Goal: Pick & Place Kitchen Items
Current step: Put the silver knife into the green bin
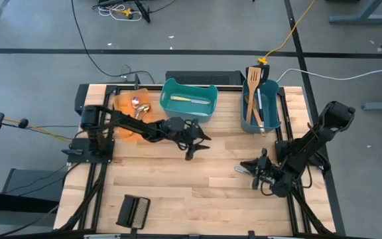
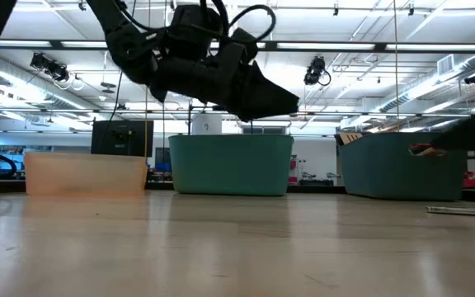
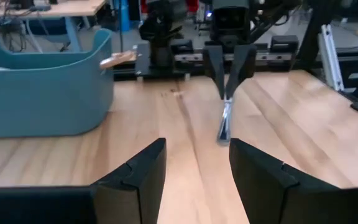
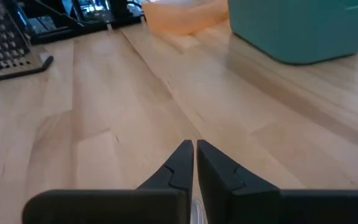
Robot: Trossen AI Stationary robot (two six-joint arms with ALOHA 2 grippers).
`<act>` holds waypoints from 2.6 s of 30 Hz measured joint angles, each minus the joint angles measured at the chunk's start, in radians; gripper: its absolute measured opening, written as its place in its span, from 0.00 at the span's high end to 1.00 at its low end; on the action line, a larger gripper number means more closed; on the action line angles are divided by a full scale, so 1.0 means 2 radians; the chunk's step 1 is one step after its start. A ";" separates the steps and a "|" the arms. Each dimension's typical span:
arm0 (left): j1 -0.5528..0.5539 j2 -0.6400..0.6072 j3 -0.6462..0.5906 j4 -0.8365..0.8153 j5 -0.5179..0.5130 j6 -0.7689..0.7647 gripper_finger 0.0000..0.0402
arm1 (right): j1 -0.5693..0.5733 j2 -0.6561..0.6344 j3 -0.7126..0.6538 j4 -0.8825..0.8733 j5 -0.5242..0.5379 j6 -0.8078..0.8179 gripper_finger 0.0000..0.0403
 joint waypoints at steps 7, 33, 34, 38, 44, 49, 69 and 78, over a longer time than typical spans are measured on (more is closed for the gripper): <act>-0.031 0.084 0.085 -0.004 0.000 0.004 0.55 | -0.015 -0.034 0.000 -0.007 0.000 -0.028 0.92; -0.051 0.272 0.304 -0.068 0.054 0.035 0.55 | -0.019 -0.048 0.001 -0.004 -0.004 -0.041 0.92; -0.051 0.272 0.307 -0.070 0.054 0.035 0.55 | -0.019 -0.048 0.001 -0.003 -0.004 -0.041 0.92; -0.050 0.272 0.312 -0.078 0.053 0.039 0.55 | -0.019 -0.048 0.001 0.003 -0.004 -0.045 0.92; -0.050 0.274 0.312 -0.082 0.044 0.043 0.55 | -0.019 -0.048 0.001 0.013 -0.004 -0.054 0.92; -0.050 0.313 0.361 -0.079 0.053 0.031 0.55 | -0.020 -0.048 0.001 0.022 -0.004 -0.064 0.92; -0.064 0.378 0.453 -0.154 0.049 0.047 0.55 | -0.020 -0.048 0.001 0.032 -0.014 -0.078 0.92; -0.062 0.379 0.453 -0.158 0.041 0.044 0.55 | -0.020 -0.048 0.001 0.042 -0.013 -0.092 0.92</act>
